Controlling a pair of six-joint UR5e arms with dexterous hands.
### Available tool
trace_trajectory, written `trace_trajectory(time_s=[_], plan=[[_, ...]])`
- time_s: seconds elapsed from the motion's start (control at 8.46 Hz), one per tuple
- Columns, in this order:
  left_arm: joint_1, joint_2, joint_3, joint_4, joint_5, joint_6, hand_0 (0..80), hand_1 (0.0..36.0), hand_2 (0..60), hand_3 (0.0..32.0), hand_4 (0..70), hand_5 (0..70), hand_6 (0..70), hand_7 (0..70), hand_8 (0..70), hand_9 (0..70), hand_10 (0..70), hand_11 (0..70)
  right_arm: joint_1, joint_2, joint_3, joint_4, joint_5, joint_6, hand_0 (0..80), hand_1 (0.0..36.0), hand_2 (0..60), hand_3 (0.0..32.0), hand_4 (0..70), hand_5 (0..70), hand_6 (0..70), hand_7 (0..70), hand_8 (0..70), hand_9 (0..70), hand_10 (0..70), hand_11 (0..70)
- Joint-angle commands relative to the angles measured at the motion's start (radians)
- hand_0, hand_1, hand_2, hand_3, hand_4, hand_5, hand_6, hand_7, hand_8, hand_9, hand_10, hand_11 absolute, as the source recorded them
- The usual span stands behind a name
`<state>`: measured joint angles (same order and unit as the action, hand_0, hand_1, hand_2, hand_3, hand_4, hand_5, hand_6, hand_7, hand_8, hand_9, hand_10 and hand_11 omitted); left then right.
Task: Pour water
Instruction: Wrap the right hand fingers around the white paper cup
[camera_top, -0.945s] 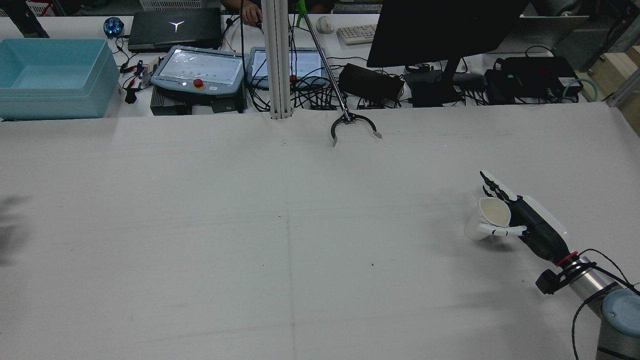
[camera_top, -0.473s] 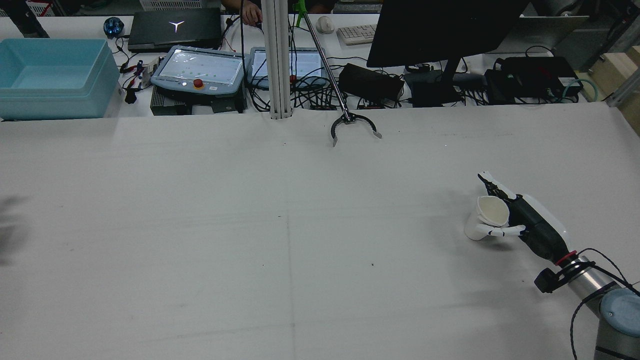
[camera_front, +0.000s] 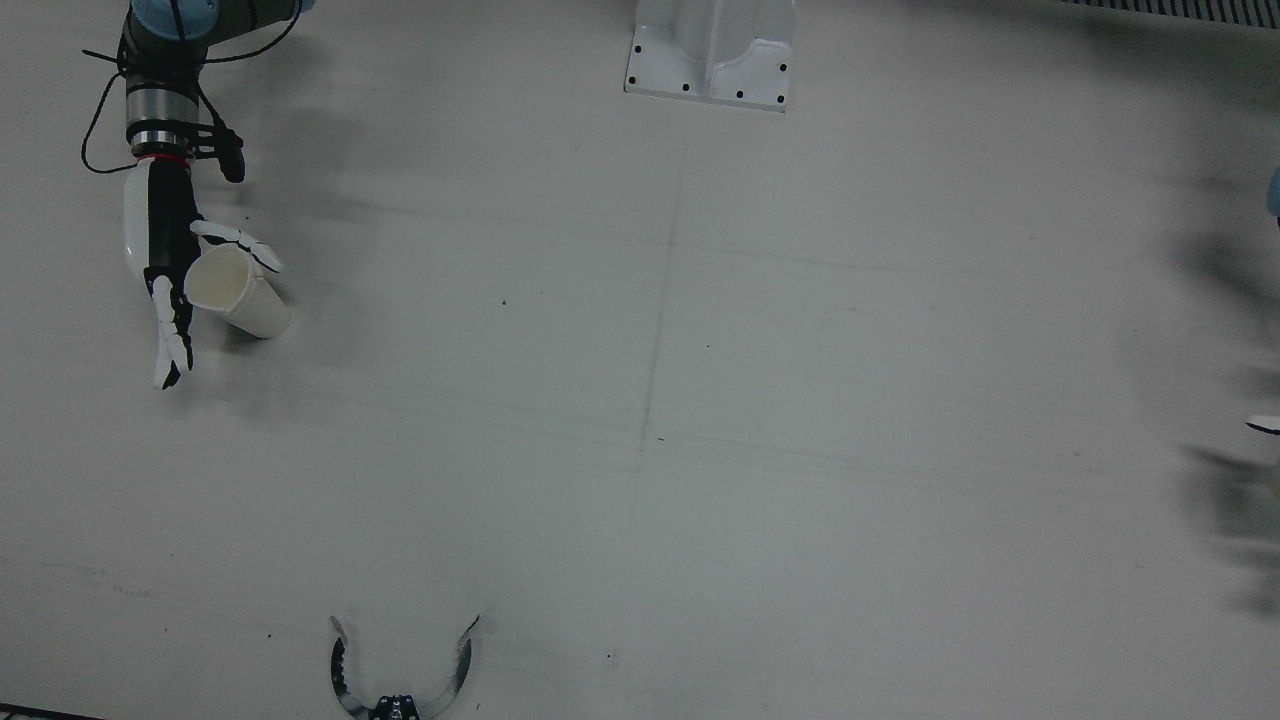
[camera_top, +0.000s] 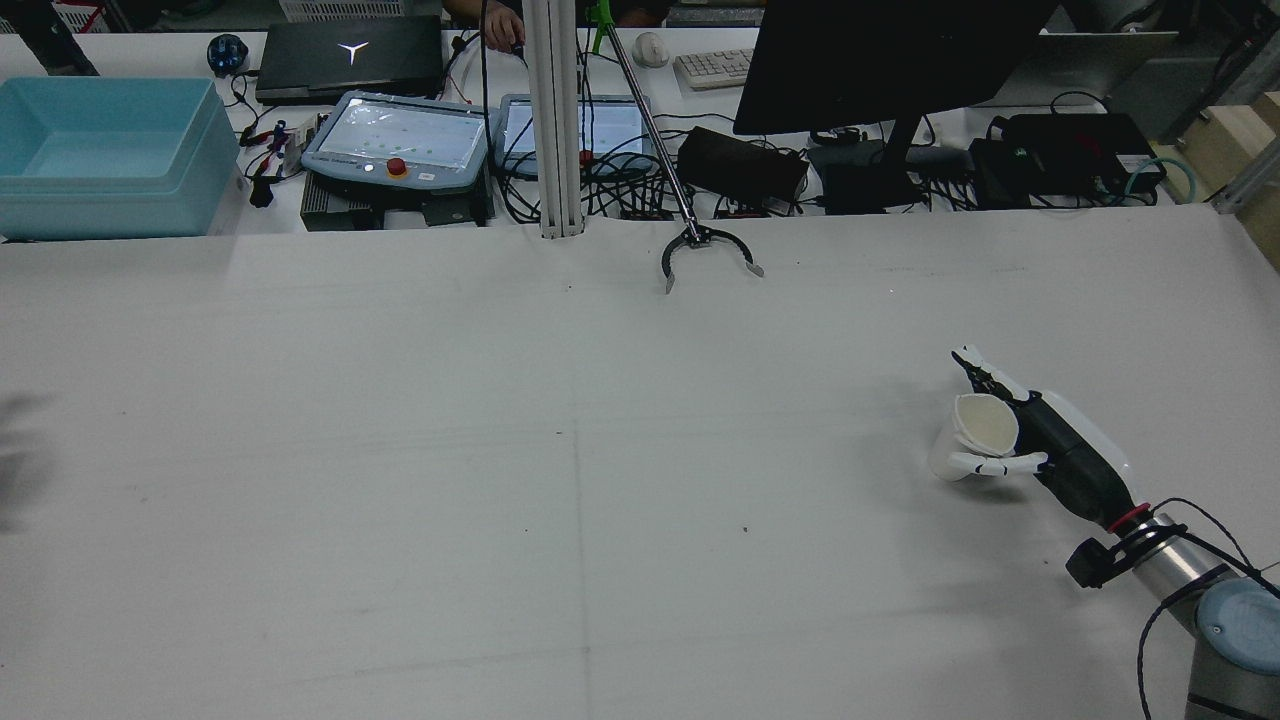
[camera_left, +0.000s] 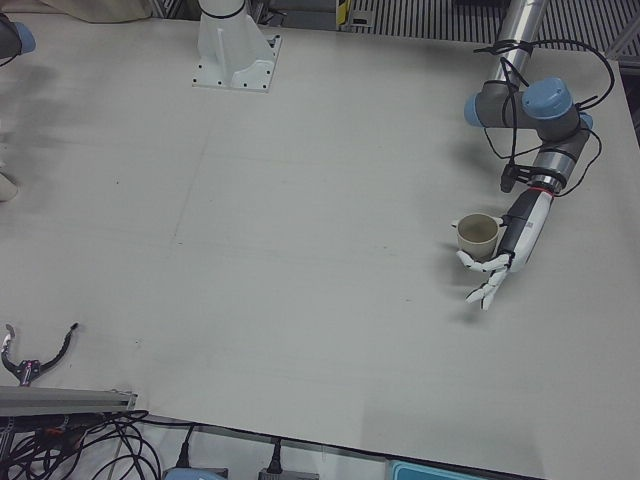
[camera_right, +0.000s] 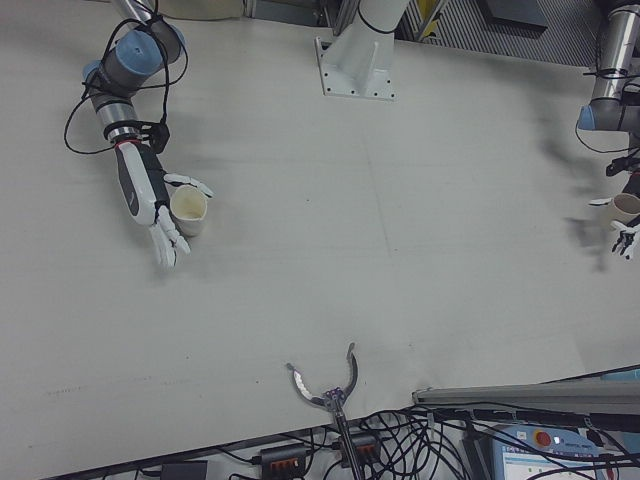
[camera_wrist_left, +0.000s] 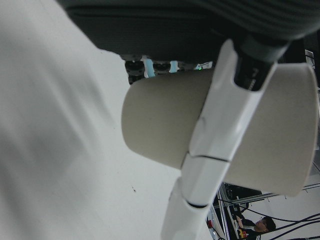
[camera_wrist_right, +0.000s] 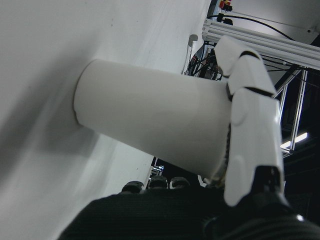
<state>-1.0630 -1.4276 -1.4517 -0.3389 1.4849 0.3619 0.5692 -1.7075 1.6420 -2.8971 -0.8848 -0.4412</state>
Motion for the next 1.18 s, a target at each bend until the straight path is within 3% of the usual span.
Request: trace_trajectory(time_s=[0.0, 0.47, 0.59, 0.71, 0.83, 0.95, 1.06], plan=[[0.000, 0.004, 0.002, 0.000, 0.000, -0.001, 80.0, 36.0, 2.2, 0.0, 70.0, 70.0, 10.4, 13.7, 5.7, 2.4, 8.0, 15.4, -0.017, 0.031, -0.030, -0.001, 0.000, 0.001, 59.9, 29.3, 18.6, 0.0, 1.9, 8.5, 1.9, 0.0, 1.8, 0.0, 0.0, 0.0], [0.000, 0.004, 0.001, -0.002, 0.000, -0.001, 80.0, 36.0, 1.0, 0.0, 70.0, 70.0, 10.4, 13.6, 5.8, 2.4, 7.9, 15.3, -0.025, 0.031, -0.031, -0.001, 0.003, 0.003, 58.4, 27.8, 20.3, 0.0, 9.8, 8.0, 4.1, 1.9, 3.0, 0.0, 0.0, 0.0], [0.000, 0.004, 0.001, -0.002, 0.000, -0.003, 80.0, 36.0, 1.6, 0.0, 70.0, 70.0, 10.4, 13.7, 5.8, 2.5, 8.0, 15.3, -0.025, 0.031, -0.031, -0.001, 0.003, 0.004, 59.0, 27.8, 21.5, 0.0, 16.6, 8.1, 5.5, 2.2, 3.8, 0.9, 0.0, 0.0], [0.000, 0.006, 0.001, -0.002, 0.000, -0.003, 80.0, 36.0, 1.1, 0.0, 70.0, 70.0, 10.4, 13.7, 5.7, 2.5, 8.0, 15.4, -0.023, 0.031, -0.030, -0.001, 0.004, 0.004, 59.7, 27.2, 23.5, 0.0, 34.6, 7.5, 6.4, 3.0, 4.8, 2.0, 0.0, 0.0], [0.000, 0.006, 0.001, -0.002, 0.000, -0.003, 80.0, 36.0, 0.8, 0.0, 70.0, 70.0, 10.3, 13.5, 5.7, 2.5, 8.0, 15.4, -0.025, 0.031, -0.028, -0.001, 0.004, 0.006, 60.9, 27.5, 27.8, 0.0, 58.5, 6.5, 6.5, 4.1, 4.9, 1.8, 0.0, 0.0], [0.000, 0.006, 0.001, -0.003, 0.000, -0.003, 80.0, 36.0, 0.8, 0.0, 70.0, 70.0, 10.3, 13.6, 5.8, 2.5, 8.0, 15.4, -0.025, 0.031, -0.027, -0.001, 0.004, 0.006, 60.4, 26.1, 31.2, 0.0, 70.0, 5.2, 6.4, 2.8, 4.9, 1.8, 0.0, 0.0], [-0.005, 0.006, 0.001, -0.003, 0.000, -0.004, 80.0, 36.0, 1.9, 0.0, 70.0, 70.0, 10.3, 13.6, 5.8, 2.5, 8.0, 15.4, -0.025, 0.031, -0.024, -0.001, 0.004, 0.007, 62.4, 26.5, 39.1, 0.0, 70.0, 4.2, 8.8, 4.0, 5.3, 1.4, 0.0, 0.0]])
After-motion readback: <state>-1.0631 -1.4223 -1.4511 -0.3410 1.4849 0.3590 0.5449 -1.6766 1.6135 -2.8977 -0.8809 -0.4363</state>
